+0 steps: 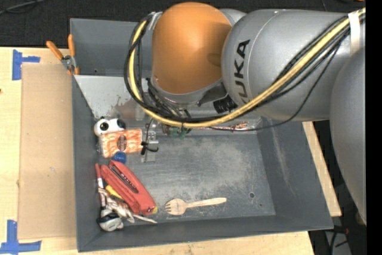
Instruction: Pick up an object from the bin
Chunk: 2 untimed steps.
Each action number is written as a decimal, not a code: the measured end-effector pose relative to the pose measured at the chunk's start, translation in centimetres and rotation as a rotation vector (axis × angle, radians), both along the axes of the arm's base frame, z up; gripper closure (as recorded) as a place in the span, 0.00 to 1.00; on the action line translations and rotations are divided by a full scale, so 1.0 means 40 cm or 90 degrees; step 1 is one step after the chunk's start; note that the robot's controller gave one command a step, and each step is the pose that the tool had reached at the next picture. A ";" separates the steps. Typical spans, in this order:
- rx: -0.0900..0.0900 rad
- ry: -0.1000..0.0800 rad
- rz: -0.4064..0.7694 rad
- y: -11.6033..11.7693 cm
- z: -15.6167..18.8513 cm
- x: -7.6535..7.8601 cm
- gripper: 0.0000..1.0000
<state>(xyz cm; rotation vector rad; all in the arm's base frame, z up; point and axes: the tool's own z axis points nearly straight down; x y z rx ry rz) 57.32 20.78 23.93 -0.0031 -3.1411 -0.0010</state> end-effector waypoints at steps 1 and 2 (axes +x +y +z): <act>0.001 -0.001 -0.077 0.008 -0.188 0.046 0.00; 0.000 0.001 -0.153 0.013 -0.263 0.058 0.00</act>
Offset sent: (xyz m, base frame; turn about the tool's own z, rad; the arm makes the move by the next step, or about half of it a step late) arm 0.0319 0.0097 -0.0793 0.3769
